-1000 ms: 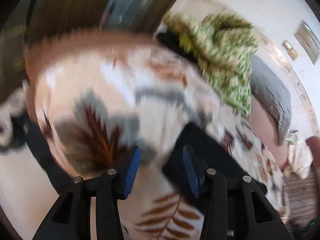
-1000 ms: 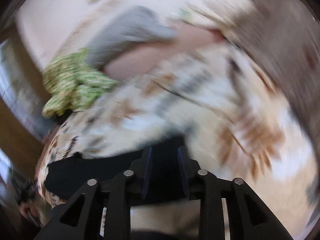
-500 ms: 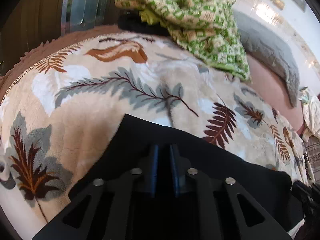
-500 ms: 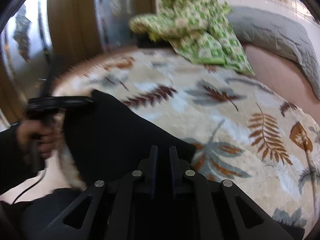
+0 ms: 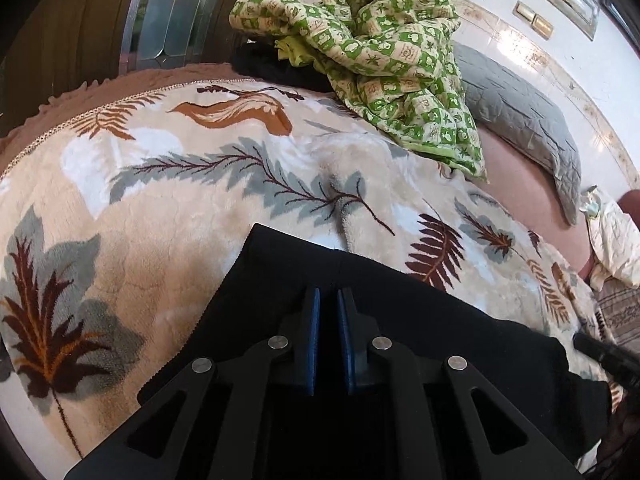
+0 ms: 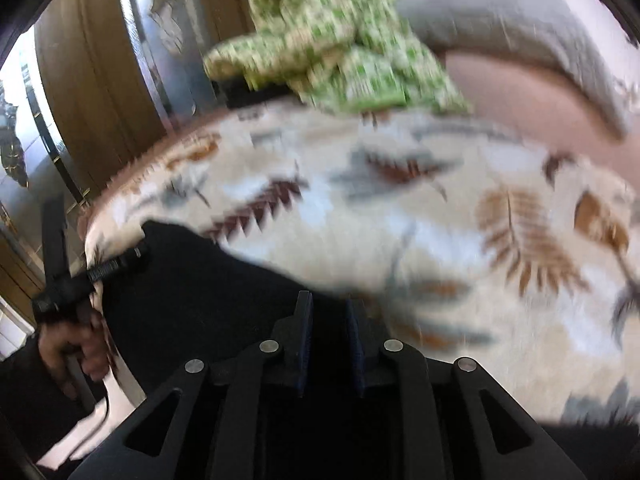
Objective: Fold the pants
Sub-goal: 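Carry the held pants over with both grippers to fold them again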
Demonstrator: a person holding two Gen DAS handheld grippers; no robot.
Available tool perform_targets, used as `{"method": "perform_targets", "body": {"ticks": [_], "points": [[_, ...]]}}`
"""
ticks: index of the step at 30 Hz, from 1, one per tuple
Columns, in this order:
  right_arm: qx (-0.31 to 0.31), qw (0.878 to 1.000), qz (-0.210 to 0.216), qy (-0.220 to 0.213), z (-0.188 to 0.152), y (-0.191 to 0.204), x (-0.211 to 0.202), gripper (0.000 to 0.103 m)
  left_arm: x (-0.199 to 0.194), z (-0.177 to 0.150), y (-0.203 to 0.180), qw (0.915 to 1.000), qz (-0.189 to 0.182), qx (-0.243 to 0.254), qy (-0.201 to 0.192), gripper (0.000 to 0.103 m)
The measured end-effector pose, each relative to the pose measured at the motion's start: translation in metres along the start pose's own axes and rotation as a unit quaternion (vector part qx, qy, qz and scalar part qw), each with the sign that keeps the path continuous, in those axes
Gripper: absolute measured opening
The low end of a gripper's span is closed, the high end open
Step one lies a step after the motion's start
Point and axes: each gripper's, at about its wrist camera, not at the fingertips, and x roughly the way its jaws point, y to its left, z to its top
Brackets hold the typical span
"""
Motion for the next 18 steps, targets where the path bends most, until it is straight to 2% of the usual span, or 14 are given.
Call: {"method": "perform_targets", "body": {"ticks": [2, 4, 6, 9, 11, 12, 13, 15, 16, 18], "points": [[-0.004, 0.996, -0.016, 0.086, -0.007, 0.003, 0.040, 0.019, 0.000, 0.001, -0.001, 1.0000, 0.002, 0.003, 0.002, 0.013], [-0.004, 0.997, -0.024, 0.069, -0.011, 0.004, 0.041, 0.019, 0.001, 0.004, 0.002, 1.0000, -0.003, -0.004, 0.008, 0.013], [0.027, 0.996, -0.016, 0.080, -0.004, -0.002, 0.029, 0.019, 0.002, 0.009, 0.004, 0.9997, -0.009, -0.010, 0.019, 0.013], [0.043, 0.998, -0.013, 0.042, 0.000, -0.017, -0.018, 0.021, 0.003, 0.020, 0.002, 0.9990, -0.009, -0.009, 0.042, 0.012], [0.044, 0.999, -0.024, 0.008, -0.007, -0.038, -0.063, 0.041, -0.003, 0.027, -0.007, 0.9984, -0.001, -0.004, 0.056, 0.015], [0.039, 0.998, -0.045, -0.011, -0.016, -0.055, -0.092, 0.045, -0.008, 0.029, -0.013, 0.9981, 0.013, -0.002, 0.060, 0.023], [0.038, 0.997, -0.059, -0.020, -0.022, -0.068, -0.106, 0.046, -0.015, 0.030, -0.023, 0.9983, 0.007, 0.007, 0.058, 0.031], [0.042, 0.993, -0.108, -0.023, -0.047, -0.108, -0.138, 0.046, -0.029, 0.029, -0.046, 0.9970, -0.038, 0.039, 0.055, 0.039], [0.048, 0.992, -0.119, -0.019, -0.059, -0.125, -0.144, 0.048, -0.034, 0.026, -0.059, 0.9945, -0.061, 0.065, 0.055, 0.040], [0.076, 0.991, -0.106, 0.013, -0.085, -0.159, -0.139, 0.048, -0.039, 0.011, -0.087, 0.9844, -0.107, 0.122, 0.068, 0.041]]}}
